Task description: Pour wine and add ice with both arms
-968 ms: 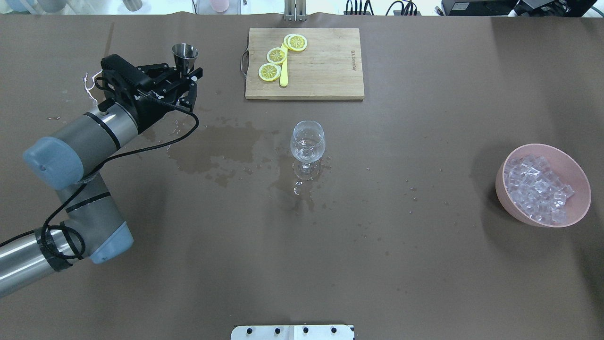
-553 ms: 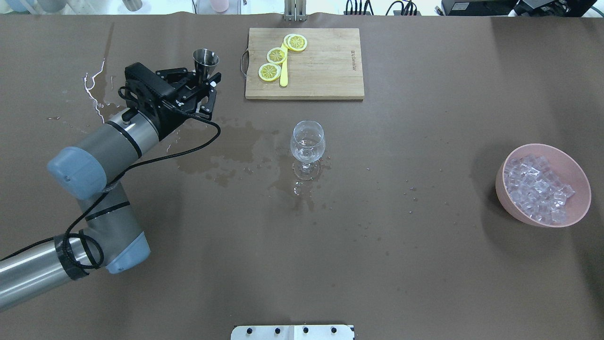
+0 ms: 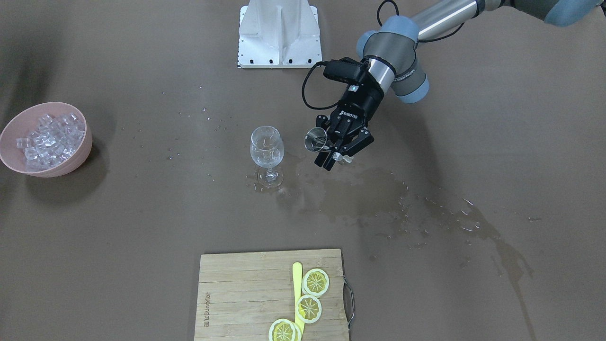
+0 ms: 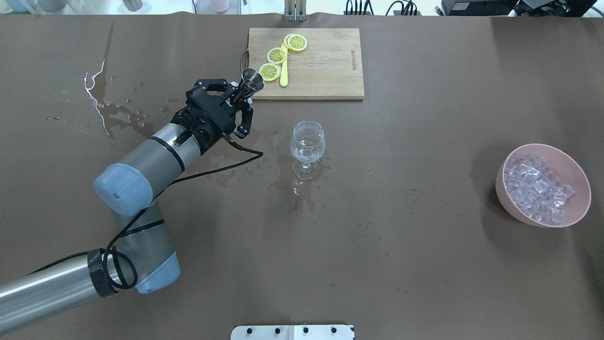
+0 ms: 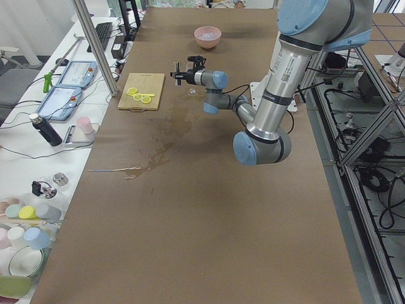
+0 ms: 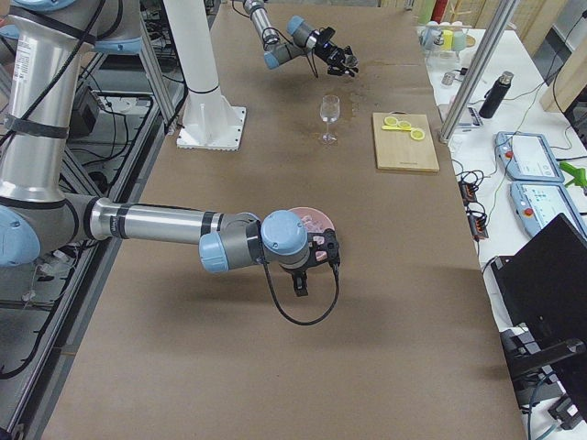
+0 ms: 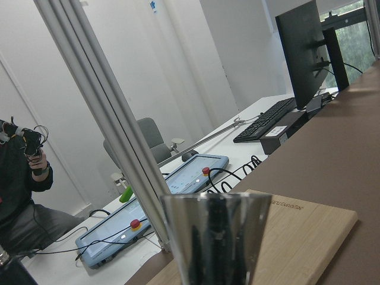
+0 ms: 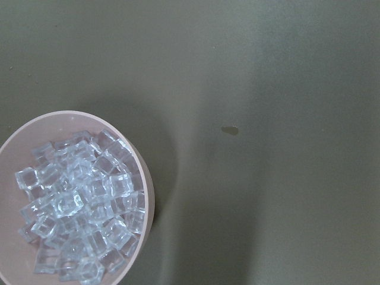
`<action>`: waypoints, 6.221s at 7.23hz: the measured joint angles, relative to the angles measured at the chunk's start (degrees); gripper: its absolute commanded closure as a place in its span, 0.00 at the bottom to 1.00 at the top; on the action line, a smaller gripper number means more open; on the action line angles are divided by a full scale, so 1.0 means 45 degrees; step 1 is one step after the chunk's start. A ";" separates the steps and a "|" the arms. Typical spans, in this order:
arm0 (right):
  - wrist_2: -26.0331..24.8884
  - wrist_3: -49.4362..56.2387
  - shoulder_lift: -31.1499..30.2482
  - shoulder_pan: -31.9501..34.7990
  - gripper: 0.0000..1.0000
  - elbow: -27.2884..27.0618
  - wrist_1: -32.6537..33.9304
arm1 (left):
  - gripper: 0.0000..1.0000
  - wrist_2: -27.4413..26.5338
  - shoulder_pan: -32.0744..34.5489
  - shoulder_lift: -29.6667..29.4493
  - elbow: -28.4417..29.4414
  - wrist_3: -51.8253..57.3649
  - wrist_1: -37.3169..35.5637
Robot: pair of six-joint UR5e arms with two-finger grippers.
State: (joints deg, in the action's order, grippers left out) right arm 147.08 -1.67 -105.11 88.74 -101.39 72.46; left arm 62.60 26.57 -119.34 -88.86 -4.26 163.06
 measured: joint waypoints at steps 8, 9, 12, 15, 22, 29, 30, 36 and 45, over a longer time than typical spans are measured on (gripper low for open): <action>0.0119 -0.0020 0.0293 0.0084 0.00 0.0414 -0.0013 | 1.00 -0.1155 -0.1063 -0.0863 -0.0104 0.4863 -0.1409; 0.0123 -0.0020 0.0349 0.0084 0.00 0.0530 -0.0021 | 1.00 -0.1310 -0.1063 -0.0880 -0.0290 0.5614 -0.1960; 0.0149 -0.0020 0.0391 0.0114 0.00 0.0648 -0.0028 | 1.00 -0.1623 -0.1077 -0.0961 -0.0556 0.7026 -0.2939; 0.0206 -0.0020 0.0407 0.0173 0.00 0.0656 -0.0028 | 1.00 -0.2346 -0.1095 -0.1238 -0.0679 0.8276 -0.3869; 0.0311 -0.0002 0.0398 0.0455 0.00 0.0655 -0.0011 | 1.00 -0.3850 -0.1610 -0.1462 -0.1345 0.9687 -0.6106; 0.0448 0.0122 0.0463 0.0647 0.00 0.0615 -0.0113 | 1.00 -0.4162 -0.1397 -0.0563 -0.2081 0.3703 -0.4414; 0.0410 0.0166 0.0582 0.0650 0.00 0.0599 -0.0122 | 1.00 -0.4158 -0.1148 -0.0310 -0.2087 0.0508 -0.4343; 0.0055 0.0201 0.1258 0.0748 0.00 -0.0004 -0.0145 | 1.00 -0.4073 0.0819 0.2792 -0.1537 -1.1234 -0.4402; -0.0066 0.0117 0.0760 0.0962 0.00 -0.1163 -0.0111 | 1.00 -0.1124 0.4660 0.1483 0.5093 -1.2699 -0.3260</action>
State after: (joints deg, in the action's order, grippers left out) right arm 146.79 -1.14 -101.69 93.07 -106.62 71.96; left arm 57.55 47.54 -112.67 -65.94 -61.40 148.39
